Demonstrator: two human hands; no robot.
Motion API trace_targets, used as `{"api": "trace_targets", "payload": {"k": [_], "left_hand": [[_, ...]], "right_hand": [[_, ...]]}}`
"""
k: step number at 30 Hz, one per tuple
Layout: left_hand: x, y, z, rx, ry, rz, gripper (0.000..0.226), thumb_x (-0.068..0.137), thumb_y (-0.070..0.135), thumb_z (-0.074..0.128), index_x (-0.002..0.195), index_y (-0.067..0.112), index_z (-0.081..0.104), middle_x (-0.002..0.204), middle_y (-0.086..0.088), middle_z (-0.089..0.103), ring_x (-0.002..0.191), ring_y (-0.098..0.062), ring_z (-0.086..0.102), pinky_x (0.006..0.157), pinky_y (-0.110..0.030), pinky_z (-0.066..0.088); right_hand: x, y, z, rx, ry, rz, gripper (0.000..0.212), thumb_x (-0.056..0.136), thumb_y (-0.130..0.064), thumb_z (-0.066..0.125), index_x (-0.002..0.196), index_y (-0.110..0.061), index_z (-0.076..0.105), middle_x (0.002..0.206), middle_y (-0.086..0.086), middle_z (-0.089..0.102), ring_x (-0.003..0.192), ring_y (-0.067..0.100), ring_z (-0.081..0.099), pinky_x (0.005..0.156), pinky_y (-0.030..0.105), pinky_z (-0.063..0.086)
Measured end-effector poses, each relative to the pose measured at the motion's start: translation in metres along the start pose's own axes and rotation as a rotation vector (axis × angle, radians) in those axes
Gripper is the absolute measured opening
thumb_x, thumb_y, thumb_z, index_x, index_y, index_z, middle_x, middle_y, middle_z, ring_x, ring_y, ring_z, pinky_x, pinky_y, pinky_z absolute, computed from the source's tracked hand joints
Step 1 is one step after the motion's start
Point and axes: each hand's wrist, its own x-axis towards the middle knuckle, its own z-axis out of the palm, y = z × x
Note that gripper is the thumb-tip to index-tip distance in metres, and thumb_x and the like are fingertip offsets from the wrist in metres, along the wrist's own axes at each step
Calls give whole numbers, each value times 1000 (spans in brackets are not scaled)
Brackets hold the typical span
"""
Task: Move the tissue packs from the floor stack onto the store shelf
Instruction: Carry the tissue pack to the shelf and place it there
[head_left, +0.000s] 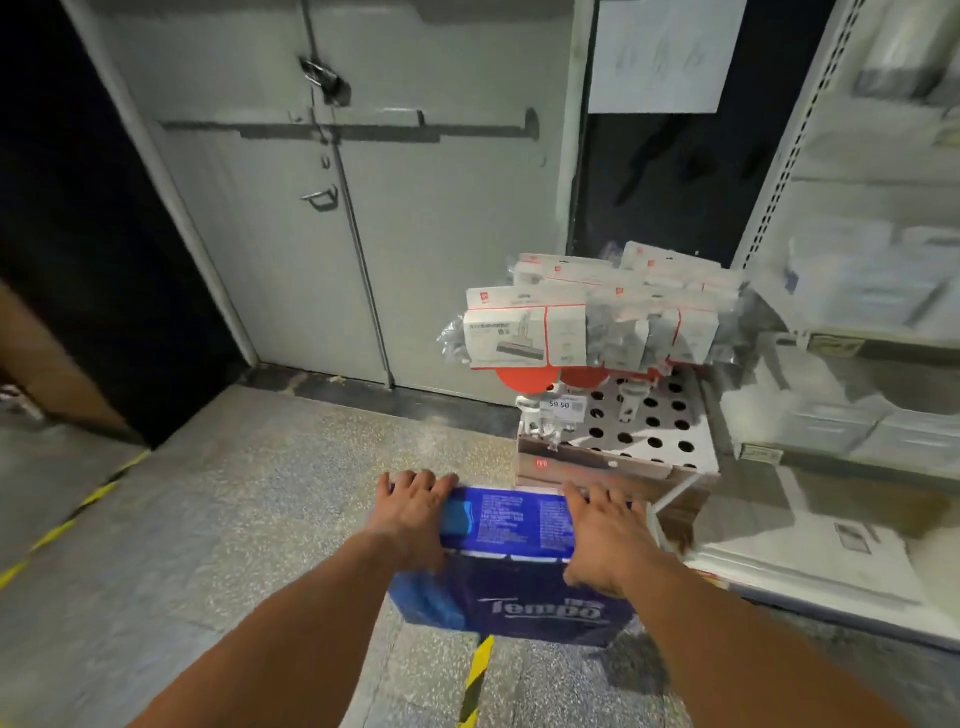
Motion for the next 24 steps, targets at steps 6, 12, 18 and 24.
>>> {"api": "trace_targets", "payload": {"k": [6, 12, 18, 24], "left_hand": [[-63, -51, -18, -32, 40, -186, 109, 66, 53, 82, 152, 38, 17, 145, 1, 39, 138, -26, 32, 120, -59, 9], [-127, -126, -26, -61, 63, -391, 106, 66, 47, 85, 150, 41, 20, 145, 3, 40, 139, -26, 32, 120, -59, 9], [-178, -221, -20, -58, 25, -577, 111, 58, 47, 84, 150, 36, 22, 141, 0, 41, 133, -27, 34, 117, -59, 13], [-204, -322, -24, -98, 3, -689, 110, 62, 45, 83, 152, 34, 21, 143, 0, 39, 136, -27, 31, 119, -59, 9]], "right_hand": [[3, -64, -25, -23, 11, -177, 123, 69, -52, 79, 160, -24, 1, 164, 10, 14, 150, 35, 12, 122, 57, 9], [27, -162, -33, -67, 23, -364, 120, 67, -57, 79, 158, -27, 8, 157, 8, 27, 143, 32, 24, 119, 54, 14], [58, -282, -31, -147, 18, -512, 117, 68, -60, 80, 156, -28, 10, 153, 7, 32, 142, 30, 28, 117, 54, 17], [106, -401, -41, -203, -32, -610, 119, 68, -57, 81, 158, -27, 9, 154, 9, 31, 142, 31, 27, 117, 55, 14]]}}
